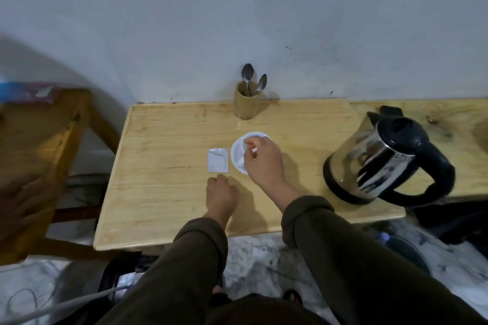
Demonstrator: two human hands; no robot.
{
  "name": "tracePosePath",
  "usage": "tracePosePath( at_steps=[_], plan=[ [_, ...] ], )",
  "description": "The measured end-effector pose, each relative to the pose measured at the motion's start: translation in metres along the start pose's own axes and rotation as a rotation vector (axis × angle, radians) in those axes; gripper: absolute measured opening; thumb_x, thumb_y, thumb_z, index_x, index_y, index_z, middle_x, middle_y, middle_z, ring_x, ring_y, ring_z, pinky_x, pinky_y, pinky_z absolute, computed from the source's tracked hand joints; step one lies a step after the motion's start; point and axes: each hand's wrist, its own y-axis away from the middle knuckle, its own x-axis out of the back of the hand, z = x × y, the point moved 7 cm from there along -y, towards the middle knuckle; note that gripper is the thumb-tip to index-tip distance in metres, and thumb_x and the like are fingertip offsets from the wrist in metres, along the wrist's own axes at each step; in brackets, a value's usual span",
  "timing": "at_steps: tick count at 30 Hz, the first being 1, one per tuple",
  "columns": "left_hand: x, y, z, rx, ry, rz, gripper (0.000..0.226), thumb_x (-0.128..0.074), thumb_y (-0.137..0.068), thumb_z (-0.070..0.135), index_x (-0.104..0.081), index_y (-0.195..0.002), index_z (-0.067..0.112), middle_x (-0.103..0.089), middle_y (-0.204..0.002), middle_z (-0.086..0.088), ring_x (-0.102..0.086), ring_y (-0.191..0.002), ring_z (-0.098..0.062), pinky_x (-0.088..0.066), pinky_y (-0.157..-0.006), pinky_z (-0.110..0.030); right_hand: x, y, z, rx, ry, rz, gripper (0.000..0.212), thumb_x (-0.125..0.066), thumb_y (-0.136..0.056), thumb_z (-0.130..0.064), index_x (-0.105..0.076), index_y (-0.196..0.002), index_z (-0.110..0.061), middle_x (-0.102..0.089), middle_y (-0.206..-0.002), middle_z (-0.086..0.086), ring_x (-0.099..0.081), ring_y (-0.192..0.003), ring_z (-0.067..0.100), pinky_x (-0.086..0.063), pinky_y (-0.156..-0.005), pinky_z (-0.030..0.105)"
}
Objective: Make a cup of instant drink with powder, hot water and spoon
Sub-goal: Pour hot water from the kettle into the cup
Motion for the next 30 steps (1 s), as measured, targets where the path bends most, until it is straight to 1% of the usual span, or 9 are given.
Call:
tracePosePath(
  at_steps=[6, 10, 14, 16, 19, 23, 26, 28, 30],
  plan=[
    [-0.073, 0.045, 0.030, -0.063, -0.099, -0.102, 0.047, -0.047, -0.090, 0.023, -0.050, -0.134, 0.005, -0.045, -0.143, -0.011, -0.039, -0.133, -0.027, -0.035, -0.108, -0.031, 0.103, 0.036, 0.055, 0.123, 0.095, 0.279, 0.027, -0.056, -0.082, -0.004, -0.067, -0.106, -0.007, -0.057, -0.110, 0.015, -0.058, -0.102, 0.030, -0.050, -0.088, 0.038],
    [-0.112, 0.078, 0.047, -0.053, -0.158, -0.114, 0.062, -0.050, -0.090, 0.025, -0.034, -0.146, 0.005, -0.020, -0.157, -0.008, -0.024, -0.145, -0.025, -0.030, -0.116, -0.035, 0.165, 0.056, 0.097, 0.081, 0.326, 0.431, 0.028, -0.055, -0.080, -0.012, -0.065, -0.106, -0.017, -0.050, -0.125, 0.011, -0.039, -0.121, 0.026, -0.036, -0.098, 0.046],
    [-0.129, 0.086, 0.057, -0.009, -0.212, -0.070, 0.064, -0.050, -0.089, 0.025, -0.031, -0.147, 0.005, -0.017, -0.157, -0.007, -0.018, -0.147, -0.027, -0.029, -0.116, -0.040, 0.216, 0.070, 0.131, 0.003, 0.388, 0.574, 0.031, -0.059, -0.078, -0.013, -0.064, -0.108, -0.022, -0.044, -0.138, 0.012, -0.033, -0.131, 0.030, -0.027, -0.104, 0.055],
    [-0.134, 0.085, 0.059, 0.035, -0.224, -0.065, 0.061, -0.048, -0.089, 0.024, -0.032, -0.145, 0.005, -0.021, -0.154, -0.008, -0.020, -0.145, -0.030, -0.031, -0.115, -0.041, 0.231, 0.072, 0.150, -0.085, 0.369, 0.573, 0.041, -0.060, -0.077, -0.012, -0.058, -0.116, -0.023, -0.038, -0.144, 0.012, -0.031, -0.135, 0.033, -0.024, -0.107, 0.056],
    [-0.135, 0.082, 0.062, 0.059, -0.265, -0.058, 0.056, -0.053, -0.084, 0.026, -0.047, -0.135, 0.005, -0.031, -0.147, -0.015, -0.030, -0.137, -0.034, -0.035, -0.111, -0.043, 0.242, 0.072, 0.174, -0.173, 0.330, 0.518, 0.058, -0.060, -0.078, -0.011, -0.044, -0.132, -0.025, -0.031, -0.148, 0.012, -0.027, -0.137, 0.031, -0.026, -0.108, 0.052],
    [-0.137, 0.075, 0.060, 0.063, -0.264, -0.074, 0.054, -0.054, -0.083, 0.031, -0.051, -0.130, 0.005, -0.037, -0.144, -0.016, -0.031, -0.135, -0.035, -0.031, -0.110, -0.042, 0.257, 0.066, 0.187, -0.172, 0.203, 0.490, 0.065, -0.059, -0.081, -0.005, -0.033, -0.139, -0.022, -0.043, -0.136, 0.013, -0.038, -0.127, 0.030, -0.033, -0.104, 0.047],
    [-0.137, 0.076, 0.064, 0.027, -0.338, -0.085, 0.051, -0.040, -0.089, 0.030, -0.048, -0.132, 0.003, -0.041, -0.143, -0.016, -0.029, -0.135, -0.035, -0.024, -0.115, -0.040, 0.268, 0.060, 0.203, -0.281, -0.036, 0.465, 0.047, -0.060, -0.082, -0.004, -0.045, -0.124, -0.016, -0.057, -0.113, 0.008, -0.056, -0.111, 0.031, -0.048, -0.090, 0.037],
    [-0.135, 0.076, 0.065, 0.026, -0.338, -0.074, 0.045, -0.042, -0.095, 0.022, -0.047, -0.134, 0.001, -0.040, -0.144, -0.017, -0.030, -0.136, -0.035, -0.024, -0.116, -0.038, 0.271, 0.058, 0.209, -0.359, -0.114, 0.423, 0.026, -0.063, -0.082, -0.007, -0.052, -0.106, -0.011, -0.055, -0.095, 0.005, -0.060, -0.095, 0.030, -0.045, -0.074, 0.030],
    [-0.131, 0.075, 0.063, 0.015, -0.288, -0.048, 0.044, -0.048, -0.094, 0.024, -0.050, -0.131, 0.000, -0.041, -0.143, -0.018, -0.036, -0.135, -0.034, -0.029, -0.112, -0.036, 0.272, 0.056, 0.210, -0.402, -0.131, 0.391, 0.021, -0.063, -0.083, -0.006, -0.053, -0.101, -0.009, -0.056, -0.096, 0.007, -0.054, -0.085, 0.024, -0.042, -0.072, 0.028]
  ],
)
